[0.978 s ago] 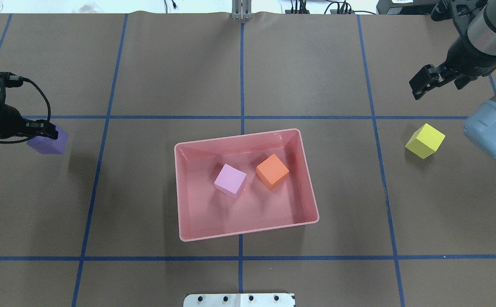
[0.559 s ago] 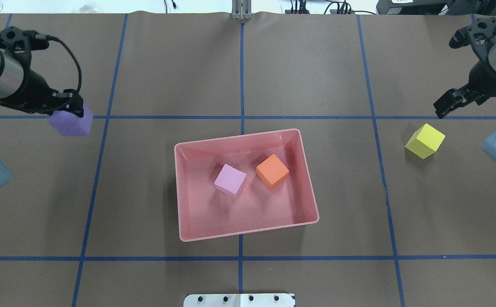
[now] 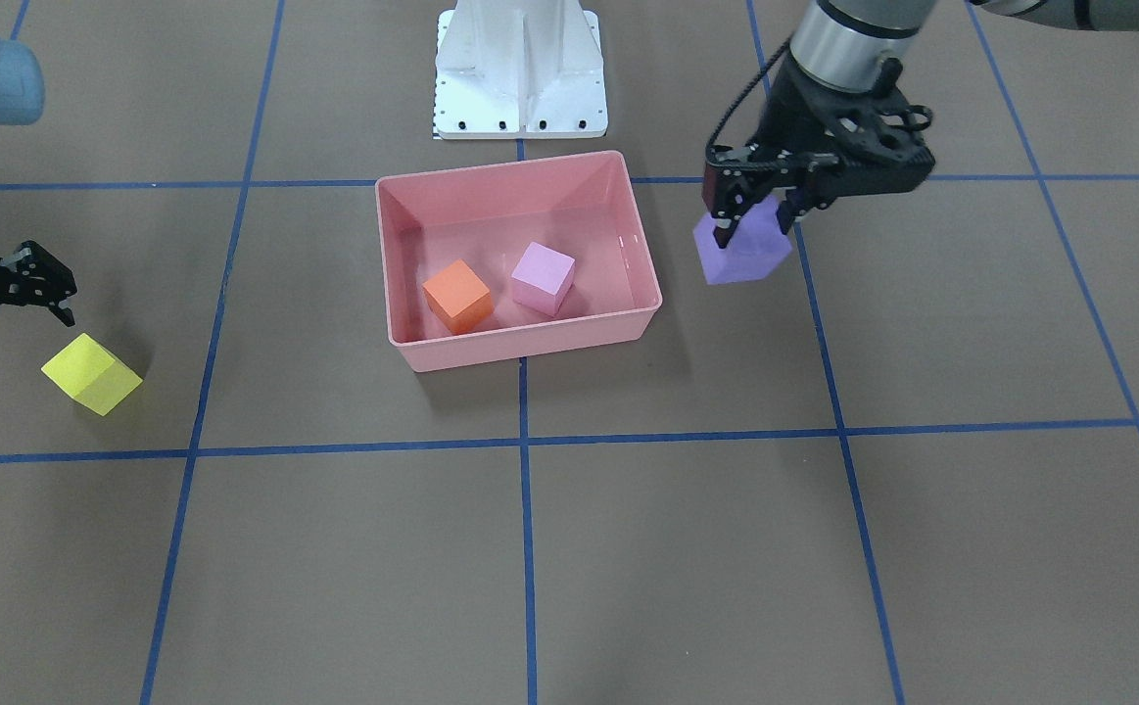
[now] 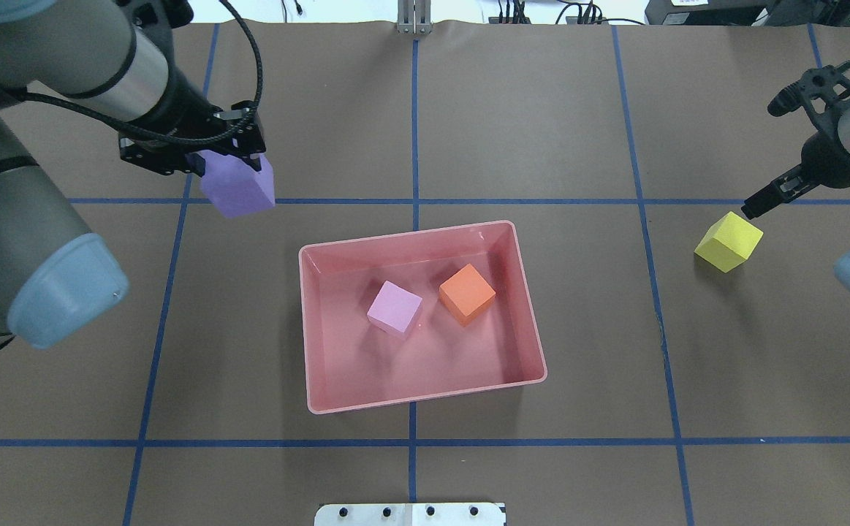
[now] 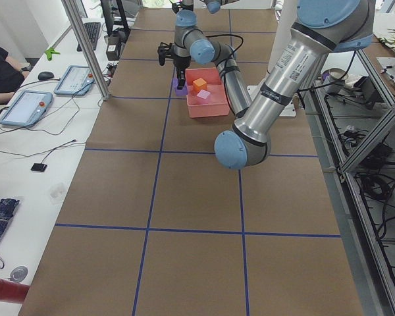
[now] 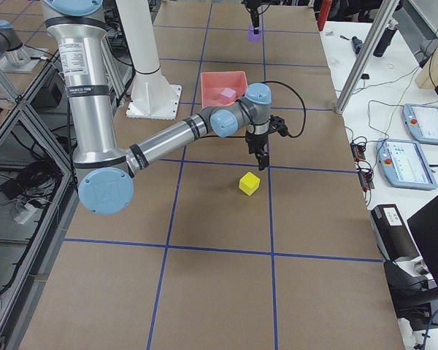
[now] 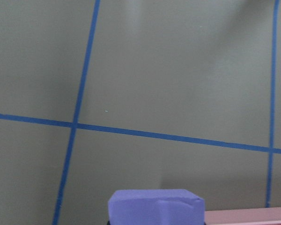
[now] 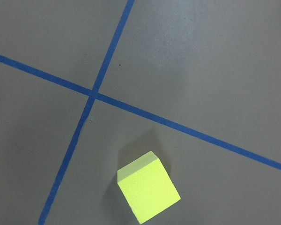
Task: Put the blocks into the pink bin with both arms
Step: 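Grasp the purple cube with the left gripper while the right arm withdraws, then drop the purple cube into the bin while the right gripper grasps the yellow cube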
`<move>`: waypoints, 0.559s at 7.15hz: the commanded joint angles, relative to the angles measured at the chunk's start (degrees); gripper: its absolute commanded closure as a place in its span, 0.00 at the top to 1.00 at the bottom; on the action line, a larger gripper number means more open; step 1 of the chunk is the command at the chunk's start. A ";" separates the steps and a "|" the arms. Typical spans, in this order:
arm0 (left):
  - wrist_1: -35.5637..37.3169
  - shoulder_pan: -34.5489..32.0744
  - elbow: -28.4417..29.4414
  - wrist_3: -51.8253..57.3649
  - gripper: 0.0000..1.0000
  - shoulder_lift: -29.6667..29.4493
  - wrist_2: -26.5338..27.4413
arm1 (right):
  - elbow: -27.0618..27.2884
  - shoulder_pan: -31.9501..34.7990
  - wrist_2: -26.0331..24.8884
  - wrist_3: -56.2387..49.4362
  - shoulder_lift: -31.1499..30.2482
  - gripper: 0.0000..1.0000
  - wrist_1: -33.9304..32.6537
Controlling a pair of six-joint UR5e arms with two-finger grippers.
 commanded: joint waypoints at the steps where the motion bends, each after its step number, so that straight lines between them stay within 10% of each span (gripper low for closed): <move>1: 0.38 6.55 0.03 -9.61 0.00 -5.31 4.39 | -3.55 -0.05 1.41 -9.00 0.42 0.99 0.60; 4: 0.38 14.12 0.55 -14.99 0.00 -7.35 11.34 | -5.76 -0.48 2.38 -16.94 0.51 0.99 0.69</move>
